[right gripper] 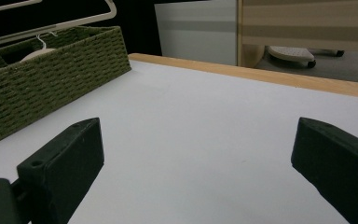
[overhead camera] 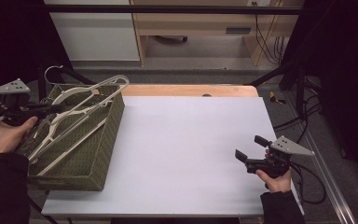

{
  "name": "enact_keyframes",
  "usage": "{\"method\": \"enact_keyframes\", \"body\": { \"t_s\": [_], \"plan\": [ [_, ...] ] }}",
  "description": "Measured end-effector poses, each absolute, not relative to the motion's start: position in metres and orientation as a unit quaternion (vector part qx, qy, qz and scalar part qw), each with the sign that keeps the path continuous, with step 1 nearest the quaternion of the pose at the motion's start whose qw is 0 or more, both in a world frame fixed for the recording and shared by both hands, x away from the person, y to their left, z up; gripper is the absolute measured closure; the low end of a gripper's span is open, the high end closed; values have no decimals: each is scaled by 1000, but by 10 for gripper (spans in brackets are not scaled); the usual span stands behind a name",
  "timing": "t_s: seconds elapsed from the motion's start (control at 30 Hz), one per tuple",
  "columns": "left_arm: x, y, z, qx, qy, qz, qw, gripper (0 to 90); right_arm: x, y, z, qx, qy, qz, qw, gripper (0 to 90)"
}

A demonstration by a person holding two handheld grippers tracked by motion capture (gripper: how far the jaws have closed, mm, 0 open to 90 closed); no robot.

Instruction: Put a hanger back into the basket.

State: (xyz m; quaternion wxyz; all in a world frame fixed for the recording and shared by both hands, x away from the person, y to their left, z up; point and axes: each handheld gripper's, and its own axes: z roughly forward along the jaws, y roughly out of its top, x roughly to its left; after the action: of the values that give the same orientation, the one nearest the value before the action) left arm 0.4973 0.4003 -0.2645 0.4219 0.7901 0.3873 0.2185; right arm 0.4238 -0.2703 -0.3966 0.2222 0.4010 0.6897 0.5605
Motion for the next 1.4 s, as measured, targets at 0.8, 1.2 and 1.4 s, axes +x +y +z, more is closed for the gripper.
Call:
{"method": "enact_keyframes", "body": {
  "t_s": [0.8,1.2,1.4],
  "plan": [
    [504,433,-287,792,425,213,383,856,425,-270,-399,402,693,557,220,30],
    [520,414,-312,793,439,201,372,855,425,-270,-399,401,695,555,220,28],
    [523,421,-338,784,467,176,370,853,425,-270,-399,401,695,555,220,28]
  ]
}}
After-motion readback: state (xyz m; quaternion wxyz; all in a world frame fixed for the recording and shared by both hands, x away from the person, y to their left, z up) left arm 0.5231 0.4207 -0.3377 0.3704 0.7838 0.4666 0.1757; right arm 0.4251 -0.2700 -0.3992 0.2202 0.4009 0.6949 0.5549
